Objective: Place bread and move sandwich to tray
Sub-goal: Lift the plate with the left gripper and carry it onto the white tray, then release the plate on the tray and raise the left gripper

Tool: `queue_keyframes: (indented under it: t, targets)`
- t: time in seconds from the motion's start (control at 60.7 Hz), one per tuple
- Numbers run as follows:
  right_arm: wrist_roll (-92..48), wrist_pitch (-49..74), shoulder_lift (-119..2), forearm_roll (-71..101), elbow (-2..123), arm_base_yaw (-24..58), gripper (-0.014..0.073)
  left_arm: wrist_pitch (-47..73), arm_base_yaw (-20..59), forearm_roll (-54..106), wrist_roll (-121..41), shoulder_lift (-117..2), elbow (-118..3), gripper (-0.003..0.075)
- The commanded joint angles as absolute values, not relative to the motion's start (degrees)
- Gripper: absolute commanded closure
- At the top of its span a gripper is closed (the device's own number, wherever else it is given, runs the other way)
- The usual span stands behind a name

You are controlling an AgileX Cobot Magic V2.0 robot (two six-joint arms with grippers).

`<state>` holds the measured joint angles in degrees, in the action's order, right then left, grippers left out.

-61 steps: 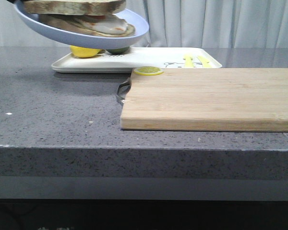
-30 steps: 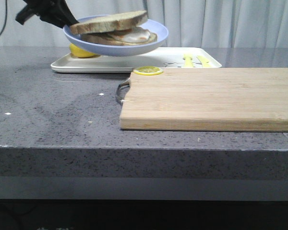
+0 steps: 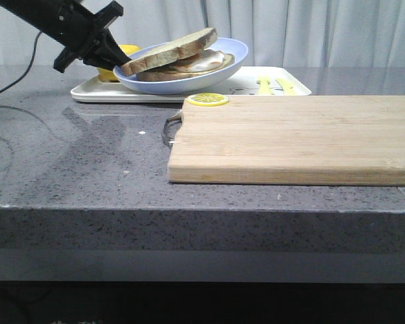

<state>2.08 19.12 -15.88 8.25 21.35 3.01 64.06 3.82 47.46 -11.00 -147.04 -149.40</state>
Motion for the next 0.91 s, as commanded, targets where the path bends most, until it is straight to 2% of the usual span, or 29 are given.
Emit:
queue_keyframes:
  t: [0.0,0.181,0.626,0.79,0.889]
  targets:
    - [2.09,15.48,-16.39,8.45,22.89,2.69,0.0654,60.37,4.11,53.64,-11.97,-143.15,-151.73,0.0741]
    - [2.09,15.72,-16.39,8.45,22.89,2.69,0.0654,56.77,4.21,53.64,-12.45,-143.14,-151.73,0.0741]
    - [2.09,15.72,-16.39,8.45,22.89,2.69,0.0654,56.89,6.49,49.29,-14.31,-143.14,-151.73,0.0734]
    - [2.09,15.78,-16.39,8.45,22.89,2.69,0.0654,56.65,6.85,49.24,-16.36,-143.14,-151.73,0.0620]
    - [2.09,15.83,-16.39,8.45,22.89,2.69,0.0654,56.39,6.85,49.11,-16.36,-143.14,-151.73,0.0516]
